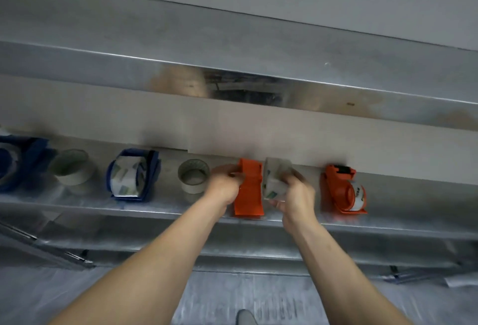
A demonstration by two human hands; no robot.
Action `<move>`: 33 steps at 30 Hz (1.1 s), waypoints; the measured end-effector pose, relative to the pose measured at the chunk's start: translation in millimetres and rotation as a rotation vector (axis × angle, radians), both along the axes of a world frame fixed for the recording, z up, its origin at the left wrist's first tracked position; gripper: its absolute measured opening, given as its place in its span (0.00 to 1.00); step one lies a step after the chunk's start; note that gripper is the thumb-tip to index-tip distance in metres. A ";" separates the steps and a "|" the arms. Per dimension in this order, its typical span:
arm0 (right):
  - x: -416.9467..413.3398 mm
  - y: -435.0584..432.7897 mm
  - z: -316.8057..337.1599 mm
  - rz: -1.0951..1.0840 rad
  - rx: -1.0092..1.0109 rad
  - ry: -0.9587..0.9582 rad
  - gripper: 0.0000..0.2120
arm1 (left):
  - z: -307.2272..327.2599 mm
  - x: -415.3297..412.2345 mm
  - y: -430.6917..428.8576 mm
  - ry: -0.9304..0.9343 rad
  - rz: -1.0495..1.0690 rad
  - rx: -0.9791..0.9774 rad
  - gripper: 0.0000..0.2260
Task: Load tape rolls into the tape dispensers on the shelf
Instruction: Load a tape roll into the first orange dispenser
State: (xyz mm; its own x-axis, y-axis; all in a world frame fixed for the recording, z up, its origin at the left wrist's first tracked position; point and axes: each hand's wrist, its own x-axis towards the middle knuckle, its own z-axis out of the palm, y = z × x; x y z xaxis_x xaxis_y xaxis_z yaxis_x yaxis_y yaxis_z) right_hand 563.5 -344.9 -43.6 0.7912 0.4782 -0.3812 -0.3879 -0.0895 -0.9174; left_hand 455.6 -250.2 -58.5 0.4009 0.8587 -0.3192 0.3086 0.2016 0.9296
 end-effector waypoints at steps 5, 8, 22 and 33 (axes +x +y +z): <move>-12.0 8.6 -9.0 -0.031 -0.033 0.056 0.14 | 1.7 -2.8 14.9 0.027 -0.108 0.094 0.12; -17.1 19.3 -10.0 -0.007 -0.027 0.121 0.10 | 2.5 -5.5 21.6 0.027 -0.131 0.090 0.12; -2.8 31.6 -30.3 0.154 -0.154 0.006 0.12 | -7.3 -1.5 33.2 0.049 -0.172 0.172 0.13; 8.5 33.0 -15.9 0.365 -0.219 -0.322 0.14 | -7.0 11.9 27.7 -0.027 -0.116 -0.115 0.12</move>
